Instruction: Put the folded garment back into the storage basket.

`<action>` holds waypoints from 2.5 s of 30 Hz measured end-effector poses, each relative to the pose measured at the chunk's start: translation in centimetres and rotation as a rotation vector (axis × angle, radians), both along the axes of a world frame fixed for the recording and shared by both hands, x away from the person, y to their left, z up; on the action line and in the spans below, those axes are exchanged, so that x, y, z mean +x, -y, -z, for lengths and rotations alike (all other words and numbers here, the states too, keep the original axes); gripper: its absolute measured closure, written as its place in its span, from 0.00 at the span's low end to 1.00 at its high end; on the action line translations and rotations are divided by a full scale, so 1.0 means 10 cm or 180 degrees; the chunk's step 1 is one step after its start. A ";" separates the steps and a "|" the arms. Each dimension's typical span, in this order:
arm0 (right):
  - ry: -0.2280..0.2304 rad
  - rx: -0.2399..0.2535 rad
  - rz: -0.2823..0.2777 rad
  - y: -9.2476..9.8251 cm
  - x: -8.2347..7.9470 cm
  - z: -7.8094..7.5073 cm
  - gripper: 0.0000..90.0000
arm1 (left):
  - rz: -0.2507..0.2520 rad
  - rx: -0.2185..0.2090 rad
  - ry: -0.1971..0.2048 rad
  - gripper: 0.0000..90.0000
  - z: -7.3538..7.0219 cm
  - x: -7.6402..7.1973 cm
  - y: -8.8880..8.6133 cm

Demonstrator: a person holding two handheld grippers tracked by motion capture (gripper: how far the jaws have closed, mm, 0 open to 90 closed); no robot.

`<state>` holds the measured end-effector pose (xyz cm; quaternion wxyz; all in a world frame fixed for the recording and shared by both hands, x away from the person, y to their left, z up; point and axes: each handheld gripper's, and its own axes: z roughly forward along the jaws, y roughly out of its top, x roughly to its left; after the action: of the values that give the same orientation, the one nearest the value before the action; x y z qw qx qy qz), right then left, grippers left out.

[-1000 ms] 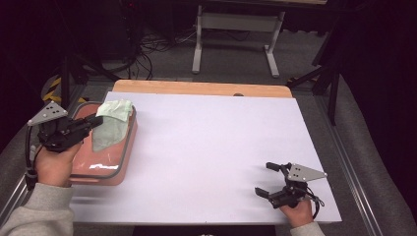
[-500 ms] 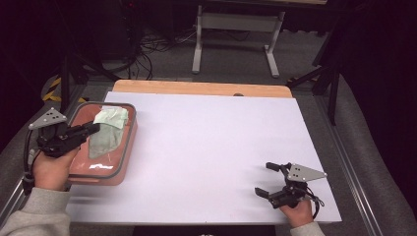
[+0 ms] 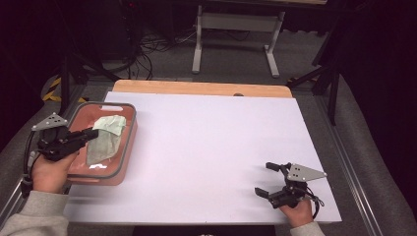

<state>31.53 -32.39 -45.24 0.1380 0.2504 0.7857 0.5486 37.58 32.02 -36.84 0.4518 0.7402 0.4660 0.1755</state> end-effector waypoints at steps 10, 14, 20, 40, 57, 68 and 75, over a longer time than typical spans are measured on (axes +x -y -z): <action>0.0000 -0.0006 0.0000 0.00 0.00 0.00 0.00 | 0.0053 -0.0007 -0.0152 0.91 0.06 0.00 -0.03; -0.0002 -0.0006 -0.0001 0.00 0.00 0.00 0.00 | 0.0058 -0.0036 -0.0222 0.90 0.08 0.00 -0.05; -0.0010 -0.0003 -0.0001 0.00 0.00 0.00 0.00 | 0.0076 -0.0020 -0.0301 0.90 0.11 0.01 -0.06; -0.0014 -0.0011 -0.0005 0.00 0.00 0.00 0.00 | -0.0061 0.0221 -0.0352 0.89 0.13 0.14 0.05; -0.0020 -0.0017 -0.0008 0.00 0.00 0.00 0.00 | -0.0107 0.0333 -0.0319 0.89 0.11 0.26 0.11; -0.0025 -0.0004 -0.0018 0.00 0.00 0.00 0.00 | -0.0142 0.0406 -0.0335 0.89 0.15 0.32 0.14; -0.0025 -0.0001 -0.0019 0.00 0.00 0.00 0.00 | -0.0205 0.0487 -0.0365 0.89 0.17 0.36 0.13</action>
<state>31.54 -32.38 -45.27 0.1334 0.2501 0.7871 0.5478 41.16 30.73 -38.58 0.3607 0.7660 0.4999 0.1824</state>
